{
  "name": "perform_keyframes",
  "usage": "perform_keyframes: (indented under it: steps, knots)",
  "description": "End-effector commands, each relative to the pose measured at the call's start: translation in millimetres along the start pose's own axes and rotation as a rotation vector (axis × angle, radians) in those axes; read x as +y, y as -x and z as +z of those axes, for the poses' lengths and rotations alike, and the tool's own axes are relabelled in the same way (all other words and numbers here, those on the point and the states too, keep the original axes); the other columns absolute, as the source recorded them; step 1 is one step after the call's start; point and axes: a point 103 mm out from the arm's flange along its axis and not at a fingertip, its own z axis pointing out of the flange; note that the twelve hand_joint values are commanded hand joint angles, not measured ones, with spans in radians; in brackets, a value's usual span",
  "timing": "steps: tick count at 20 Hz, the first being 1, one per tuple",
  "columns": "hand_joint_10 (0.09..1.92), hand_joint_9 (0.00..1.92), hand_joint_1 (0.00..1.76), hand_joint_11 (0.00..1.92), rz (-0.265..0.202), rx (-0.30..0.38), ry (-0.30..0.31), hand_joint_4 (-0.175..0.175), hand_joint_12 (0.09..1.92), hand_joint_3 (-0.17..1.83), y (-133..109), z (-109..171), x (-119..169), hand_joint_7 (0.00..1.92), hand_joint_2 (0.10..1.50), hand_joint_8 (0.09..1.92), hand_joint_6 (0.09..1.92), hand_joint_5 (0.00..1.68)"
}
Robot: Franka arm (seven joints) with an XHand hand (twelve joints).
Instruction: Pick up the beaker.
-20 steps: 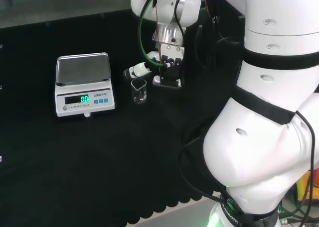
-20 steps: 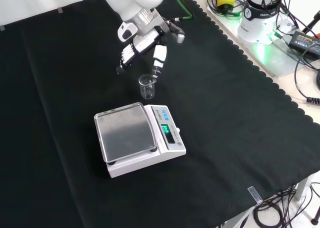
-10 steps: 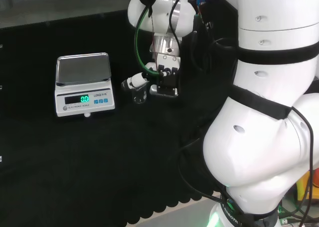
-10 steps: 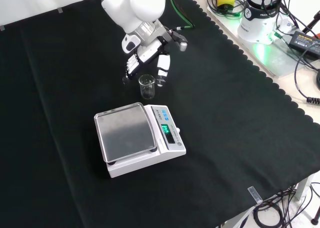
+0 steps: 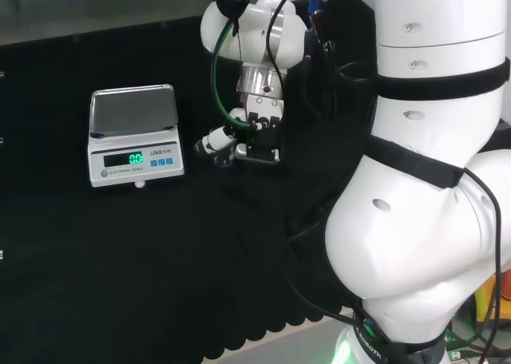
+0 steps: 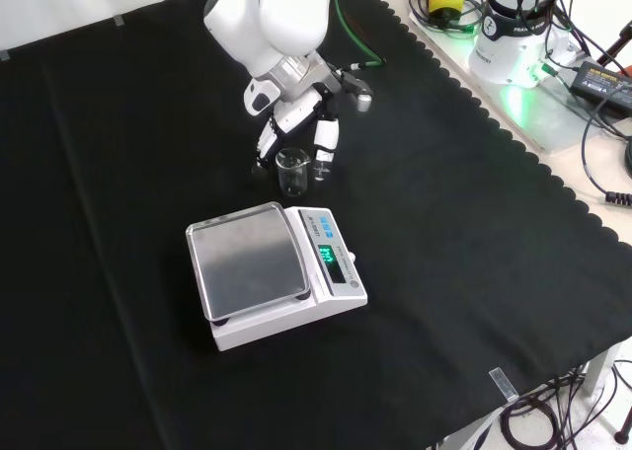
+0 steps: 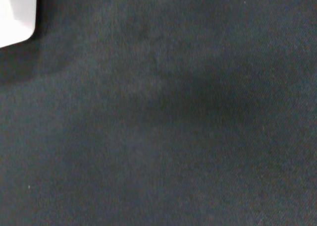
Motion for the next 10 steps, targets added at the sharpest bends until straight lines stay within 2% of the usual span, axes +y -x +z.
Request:
perform_keyframes:
  steps: [1, 4, 8, 10]
  knots:
    - [0.70, 0.67, 0.65, 0.72, -0.009, -0.006, 0.111, -0.107, 1.21, 0.00, -5.7, -4.7, -2.4, 0.44, 0.95, 0.80, 0.10, 0.43]
    - [0.53, 0.96, 0.74, 1.00, -0.005, -0.008, 0.141, -0.125, 1.03, 0.02, -7.6, -6.4, -2.4, 0.57, 0.97, 0.79, 0.21, 0.48]
    - [0.36, 1.26, 0.83, 1.32, -0.004, -0.013, 0.181, -0.148, 0.79, 0.09, -11.1, -8.8, -1.7, 0.72, 0.98, 0.78, 0.56, 0.53]
    - [0.29, 1.38, 0.87, 1.44, 0.001, -0.027, 0.182, -0.158, 0.69, 0.14, -13.1, -9.4, -0.2, 0.79, 0.98, 0.77, 0.67, 0.59]
